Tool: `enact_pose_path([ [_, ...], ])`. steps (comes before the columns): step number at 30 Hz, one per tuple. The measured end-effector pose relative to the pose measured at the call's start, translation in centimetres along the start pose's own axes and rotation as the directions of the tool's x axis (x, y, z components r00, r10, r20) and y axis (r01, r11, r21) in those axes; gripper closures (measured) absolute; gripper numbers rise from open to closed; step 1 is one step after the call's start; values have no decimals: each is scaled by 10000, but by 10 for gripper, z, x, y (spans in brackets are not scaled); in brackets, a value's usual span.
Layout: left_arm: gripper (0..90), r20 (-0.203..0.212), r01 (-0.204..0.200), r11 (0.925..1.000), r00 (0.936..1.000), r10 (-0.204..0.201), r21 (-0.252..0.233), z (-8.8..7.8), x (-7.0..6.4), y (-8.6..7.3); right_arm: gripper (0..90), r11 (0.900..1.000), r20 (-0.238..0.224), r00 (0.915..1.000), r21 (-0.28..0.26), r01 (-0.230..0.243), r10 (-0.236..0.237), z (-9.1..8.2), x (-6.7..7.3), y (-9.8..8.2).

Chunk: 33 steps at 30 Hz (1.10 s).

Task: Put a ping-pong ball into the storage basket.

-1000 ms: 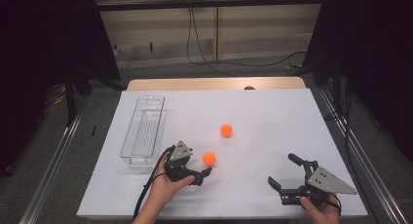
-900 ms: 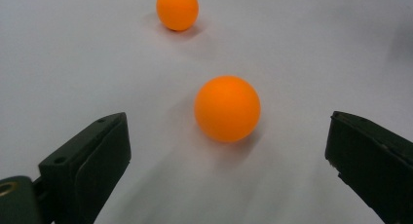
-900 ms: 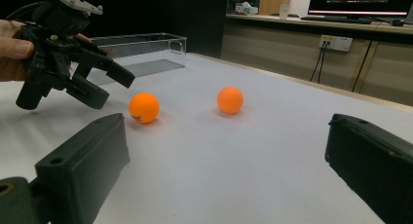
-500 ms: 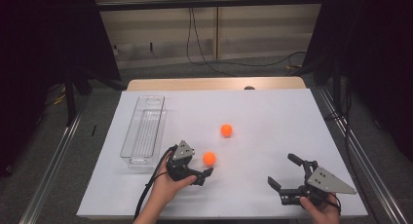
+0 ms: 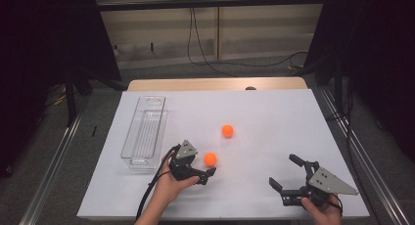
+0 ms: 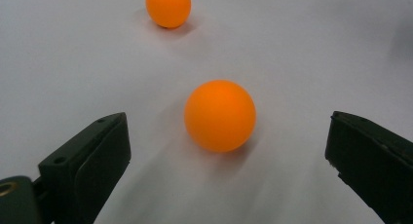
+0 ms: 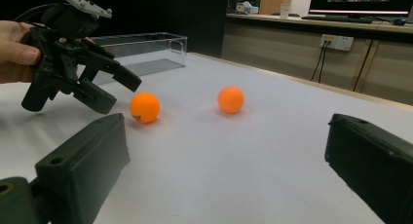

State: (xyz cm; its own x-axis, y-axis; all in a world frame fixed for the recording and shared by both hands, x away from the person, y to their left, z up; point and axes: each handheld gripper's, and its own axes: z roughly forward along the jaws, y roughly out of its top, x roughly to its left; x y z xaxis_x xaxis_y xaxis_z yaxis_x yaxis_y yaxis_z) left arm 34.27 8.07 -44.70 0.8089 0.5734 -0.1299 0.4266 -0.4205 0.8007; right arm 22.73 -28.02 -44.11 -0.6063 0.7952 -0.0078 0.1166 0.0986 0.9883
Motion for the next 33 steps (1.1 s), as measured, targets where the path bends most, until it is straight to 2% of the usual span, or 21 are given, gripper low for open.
enact_pose_path([
  [7,28,-56,166,9999,9998,-166,27,3,1,1,14,10000,-10,10000,9,38,-38,0,0,0],
  [19,28,-128,164,9996,9998,-162,209,8,3,1,14,10000,-9,10000,-14,9,-9,0,0,0],
  [28,45,-158,11,9993,9999,-5,378,12,2,3,14,10000,-4,10000,-12,7,-7,-1,0,0],
  [33,54,-106,72,9992,9999,-68,404,13,2,4,14,10000,7,10000,-13,7,-7,-1,-1,0],
])
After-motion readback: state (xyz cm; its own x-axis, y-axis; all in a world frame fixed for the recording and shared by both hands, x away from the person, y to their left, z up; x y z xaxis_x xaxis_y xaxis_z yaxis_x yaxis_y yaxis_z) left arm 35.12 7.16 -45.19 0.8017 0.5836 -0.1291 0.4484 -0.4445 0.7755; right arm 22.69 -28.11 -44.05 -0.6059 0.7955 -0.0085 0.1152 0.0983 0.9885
